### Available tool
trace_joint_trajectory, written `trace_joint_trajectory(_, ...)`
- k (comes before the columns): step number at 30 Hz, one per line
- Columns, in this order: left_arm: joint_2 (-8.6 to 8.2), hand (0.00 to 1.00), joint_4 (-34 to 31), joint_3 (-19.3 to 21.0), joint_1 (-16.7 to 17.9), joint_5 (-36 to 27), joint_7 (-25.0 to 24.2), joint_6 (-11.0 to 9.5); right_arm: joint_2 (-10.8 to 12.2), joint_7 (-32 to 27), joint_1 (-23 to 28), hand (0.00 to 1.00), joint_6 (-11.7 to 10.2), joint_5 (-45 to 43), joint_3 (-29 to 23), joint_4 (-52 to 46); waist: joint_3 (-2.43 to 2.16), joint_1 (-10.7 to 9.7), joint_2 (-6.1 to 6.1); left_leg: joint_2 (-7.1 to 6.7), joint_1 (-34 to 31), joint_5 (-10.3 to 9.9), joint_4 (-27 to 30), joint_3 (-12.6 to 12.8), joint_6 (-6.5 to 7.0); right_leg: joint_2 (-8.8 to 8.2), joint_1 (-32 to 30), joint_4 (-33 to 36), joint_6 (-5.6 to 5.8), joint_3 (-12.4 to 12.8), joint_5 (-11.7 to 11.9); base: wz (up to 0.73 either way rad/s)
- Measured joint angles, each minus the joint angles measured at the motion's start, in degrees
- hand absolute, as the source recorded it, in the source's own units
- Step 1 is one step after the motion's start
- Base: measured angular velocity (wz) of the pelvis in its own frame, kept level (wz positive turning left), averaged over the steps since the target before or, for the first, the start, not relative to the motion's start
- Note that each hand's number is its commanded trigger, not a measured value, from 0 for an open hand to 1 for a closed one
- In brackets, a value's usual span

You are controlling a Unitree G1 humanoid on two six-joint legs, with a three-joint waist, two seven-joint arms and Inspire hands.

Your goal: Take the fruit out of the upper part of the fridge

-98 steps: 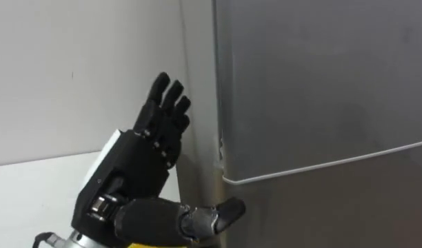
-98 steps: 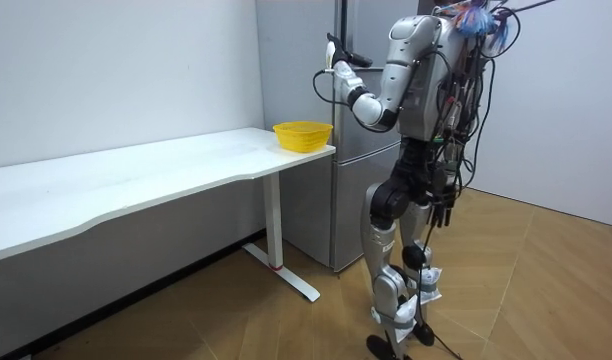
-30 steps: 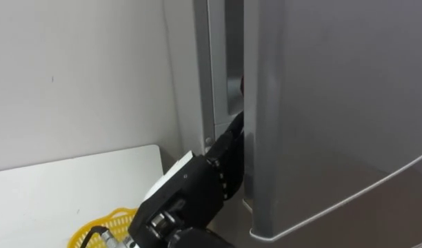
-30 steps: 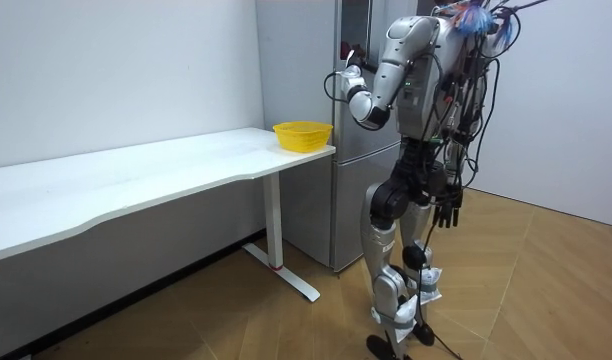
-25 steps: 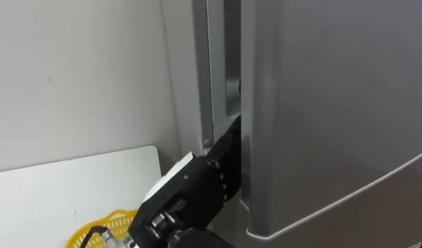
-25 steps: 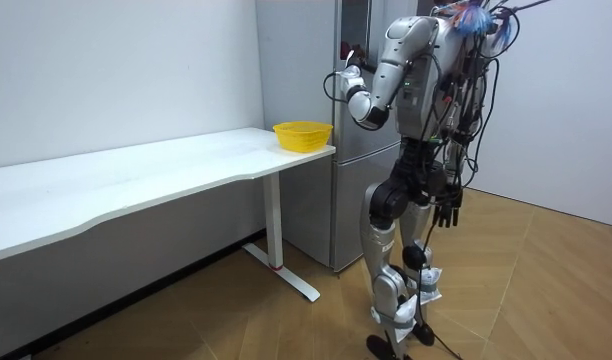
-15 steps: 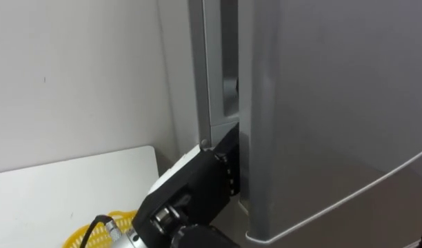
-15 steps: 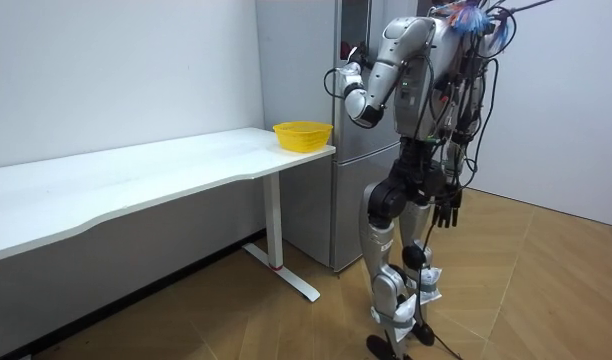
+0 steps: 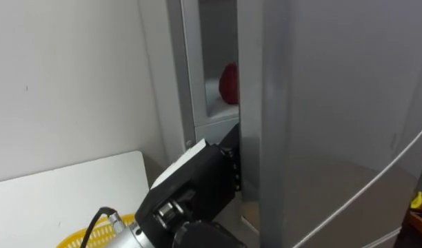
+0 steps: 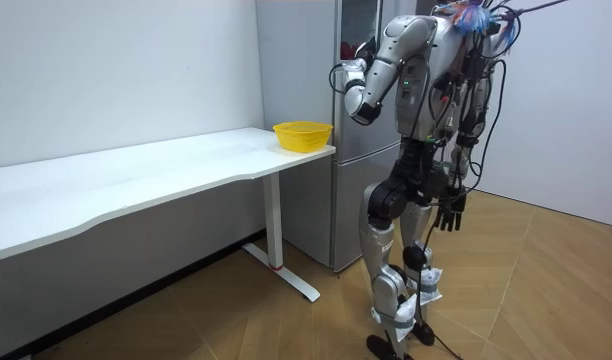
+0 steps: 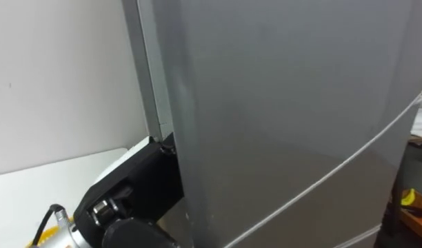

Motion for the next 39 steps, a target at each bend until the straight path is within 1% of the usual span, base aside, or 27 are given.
trace_joint_trajectory(3, 0.12, 0.0, -0.42, -0.13, -0.01, -0.04, -0.06, -0.02, -0.29, 0.18, 0.12, 0.0, 0.14, 0.05, -0.03, 0.01, -0.04, -0.78, 0.12, 0.09, -0.51, 0.0, 0.01, 0.97, 0.0, 0.03, -0.35, 0.08, 0.13, 0.4, 0.17, -0.05)
trace_joint_trajectory(6, 0.46, 0.0, -0.9, -0.63, -0.04, -0.04, -0.05, -0.02, -0.65, 1.03, 0.48, 0.0, 0.11, 0.05, -0.08, -0.03, -0.04, -1.02, 0.11, 0.09, -0.52, 0.0, 0.0, 1.2, 0.0, 0.04, -0.74, 0.04, 0.2, 0.72, 0.39, -0.07)
trace_joint_trajectory(14, 0.37, 0.0, -1.32, -2.07, -0.05, -0.12, -0.13, -0.43, -0.82, 2.23, 0.46, 0.0, -0.04, 0.05, -0.11, -0.39, 0.01, -2.24, 0.05, 0.05, -0.39, 0.0, -0.01, 1.53, 0.0, 0.03, -0.91, 0.04, 0.32, 1.11, 0.48, -0.02)
trace_joint_trajectory(19, 0.29, 0.0, -1.31, -3.22, -0.54, -0.3, -0.05, -0.61, -0.82, 2.38, 0.54, 0.0, 0.03, 0.37, -0.1, -0.38, 0.06, -2.29, -0.03, 0.05, -0.38, 0.0, -0.02, 1.61, 0.0, 0.03, -0.93, 0.05, 0.33, 1.16, 0.48, 0.0)
trace_joint_trajectory(22, 0.41, 0.0, -1.24, -4.56, -1.22, -1.75, 0.37, -0.61, -0.82, 2.33, 0.49, 0.0, 0.04, 1.01, -0.07, -0.38, 0.12, -2.28, -0.03, 0.05, -0.49, 0.0, -0.06, 1.61, 0.0, 0.03, -0.94, -0.08, 0.38, 1.15, 0.53, 0.0)
trace_joint_trajectory(25, 0.32, 0.0, -1.24, -6.37, -2.43, -2.51, 0.46, -0.65, -0.84, 2.2, 0.24, 0.0, 0.06, 2.43, 0.0, -0.38, 0.27, -2.24, 0.25, 0.1, -0.76, 0.0, -0.08, 1.66, 0.01, 0.16, -1.0, -1.02, 0.47, 1.17, 1.11, 0.0)
trace_joint_trajectory(26, 0.34, 0.0, -1.14, -7.02, -3.47, -2.51, 0.41, -0.65, -0.85, 2.18, -0.07, 0.0, 0.13, 2.54, 0.03, -0.35, 0.35, -2.26, 0.36, 0.08, -1.03, 0.0, -0.08, 1.8, 0.01, 0.13, -1.29, -1.02, 0.54, 1.2, 1.19, -0.04)
trace_joint_trajectory(27, 0.35, 0.0, -1.13, -7.73, -4.46, -2.49, 0.35, -0.65, -0.92, 2.04, -0.36, 0.0, 0.1, 2.63, 0.06, -0.34, 0.29, -2.24, 0.58, 0.1, -1.54, 0.0, -0.04, 2.35, 0.02, 0.07, -1.82, -0.9, 0.6, 1.27, 1.34, -0.04)
trace_joint_trajectory(28, 0.31, 0.0, -1.13, -8.15, -5.04, -2.47, 0.34, -0.65, -0.95, 1.88, -0.61, 0.0, 0.09, 2.67, 0.1, -0.24, 0.38, -2.25, 0.67, 0.11, -1.65, 0.02, -0.02, 2.53, 0.05, 0.05, -1.87, -0.83, 0.62, 1.27, 1.47, -0.08)
trace_joint_trajectory(30, 0.2, 0.0, -1.12, -9.8, -7.29, -2.45, 0.22, -0.65, -1.16, 1.67, -1.24, 0.0, 0.02, 3.04, 0.18, 0.16, 0.46, -2.33, 0.91, 0.1, -1.97, 0.03, 0.0, 2.85, 0.07, 0.0, -1.89, -0.86, 0.7, 1.45, 1.73, -0.08)
trace_joint_trajectory(32, 0.19, 0.0, -0.96, -10.96, -8.38, -2.4, 0.12, -0.63, -1.29, 1.42, -1.26, 0.0, -0.02, 3.64, 0.19, 0.2, 0.41, -2.54, 1.04, 0.1, -1.95, 0.03, 0.09, 2.97, 0.07, 0.01, -1.88, -0.87, 0.7, 1.58, 1.76, -0.06)
trace_joint_trajectory(34, -0.13, 0.0, -0.92, -11.41, -8.96, -2.39, -0.26, -0.63, -1.45, 0.96, -1.25, 0.0, -0.03, 4.74, 0.19, 0.24, 0.39, -2.85, 1.22, 0.13, -1.9, 0.03, 0.1, 3.1, 0.07, 0.04, -1.88, -0.87, 0.69, 1.68, 1.77, -0.05)
trace_joint_trajectory(37, -0.52, 0.0, -0.91, -11.61, -9.33, -2.39, -0.4, -0.63, -1.58, -0.08, -1.33, 0.0, -0.08, 5.74, 0.2, 0.23, 0.41, -3.48, 1.38, 0.34, -1.67, 0.03, 0.1, 4.06, 0.07, 0.26, -1.9, -0.88, 0.58, 2.13, 1.78, -0.11)
trace_joint_trajectory(39, -0.73, 0.0, -0.75, -11.76, -9.37, -2.4, -0.88, -0.63, -1.76, -0.52, -1.52, 0.0, -0.18, 5.97, 0.18, 0.23, 0.41, -4.07, 1.37, 0.49, -1.46, 0.03, 0.09, 4.44, 0.07, 0.5, -1.88, -0.9, 0.42, 2.88, 1.82, -0.15)
